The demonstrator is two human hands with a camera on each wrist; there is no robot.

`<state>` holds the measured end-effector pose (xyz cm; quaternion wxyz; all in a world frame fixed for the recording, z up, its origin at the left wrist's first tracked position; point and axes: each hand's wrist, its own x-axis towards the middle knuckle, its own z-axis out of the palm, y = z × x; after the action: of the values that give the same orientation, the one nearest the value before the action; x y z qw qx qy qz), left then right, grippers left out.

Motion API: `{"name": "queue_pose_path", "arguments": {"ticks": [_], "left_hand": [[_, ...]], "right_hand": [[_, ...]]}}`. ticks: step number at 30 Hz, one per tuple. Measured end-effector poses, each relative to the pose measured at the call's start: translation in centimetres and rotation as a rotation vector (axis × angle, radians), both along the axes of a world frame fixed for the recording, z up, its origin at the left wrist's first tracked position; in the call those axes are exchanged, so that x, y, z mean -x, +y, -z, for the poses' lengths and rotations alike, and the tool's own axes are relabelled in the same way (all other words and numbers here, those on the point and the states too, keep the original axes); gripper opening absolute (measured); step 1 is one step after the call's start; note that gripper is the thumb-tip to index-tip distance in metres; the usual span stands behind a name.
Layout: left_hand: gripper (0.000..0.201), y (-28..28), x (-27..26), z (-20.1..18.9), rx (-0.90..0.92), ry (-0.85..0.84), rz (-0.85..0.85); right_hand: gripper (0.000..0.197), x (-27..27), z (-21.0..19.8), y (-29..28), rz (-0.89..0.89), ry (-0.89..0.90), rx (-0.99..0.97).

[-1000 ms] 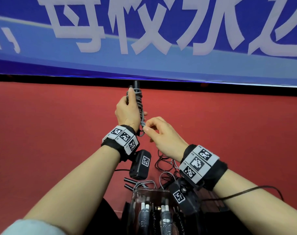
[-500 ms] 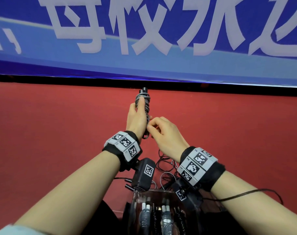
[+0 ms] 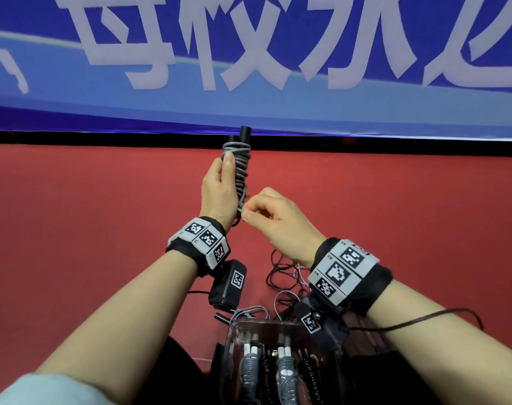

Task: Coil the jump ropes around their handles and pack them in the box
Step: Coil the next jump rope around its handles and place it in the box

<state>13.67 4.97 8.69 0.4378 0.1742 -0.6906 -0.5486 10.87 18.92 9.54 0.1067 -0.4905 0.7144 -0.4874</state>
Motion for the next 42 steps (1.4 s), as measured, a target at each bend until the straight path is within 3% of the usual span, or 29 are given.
{"name": "queue_pose_path", "arguments": {"ticks": [3, 7, 10, 13, 19, 25, 28, 31, 37, 40, 42], "left_hand": [[0.046, 0.2, 0.2, 0.3, 0.0, -0.126, -0.027], [0.061, -0.2, 0.9, 1.9, -0.298, -0.394, -0.058], [0.061, 0.6, 0.7, 2.2, -0.8, -0.329, 0.149], [0.054, 1.2, 0.3, 1.3, -0.974, -0.253, 0.226], [0.051, 1.6, 0.8, 1.4, -0.948, -0.306, 0.234], [0.055, 2.4, 1.1, 2.2, -0.81, -0.535, 0.344], [0.043, 3.2, 0.8, 1.9, -0.774, -0.624, 0.404], [0.032, 3.7, 0.2, 1.8, -0.666, -0.795, 0.421], [0.031, 0.9, -0.9, 2.8, -0.289, -0.929, 0.193], [0.026, 0.0, -1.3, 3.3, -0.197, -0.952, 0.134], [0.034, -0.4, -1.5, 3.8, -0.148, -0.954, 0.087]], "right_hand": [[0.022, 1.0, 0.3, -0.3, 0.074, -0.214, -0.026], [0.019, 2.4, 1.1, -0.7, 0.148, -0.451, -0.133], [0.014, 2.5, 1.6, -0.6, 0.105, -0.457, -0.2], [0.017, 2.6, 1.5, -0.3, 0.124, -0.451, -0.176], [0.008, 4.5, 1.8, 0.0, 0.351, -0.594, -0.056], [0.027, 4.6, 2.7, 0.3, 0.229, -0.883, -0.159], [0.04, 4.7, 3.4, 0.3, 0.151, -0.984, -0.15], [0.041, 4.8, 4.2, 0.4, 0.141, -1.078, -0.152], [0.027, 4.2, 8.1, 0.8, 0.224, -0.975, -0.399], [0.034, 3.0, 10.7, 0.8, 0.265, -0.888, -0.559], [0.037, 2.0, 12.1, 0.9, 0.292, -0.83, -0.65]]}}
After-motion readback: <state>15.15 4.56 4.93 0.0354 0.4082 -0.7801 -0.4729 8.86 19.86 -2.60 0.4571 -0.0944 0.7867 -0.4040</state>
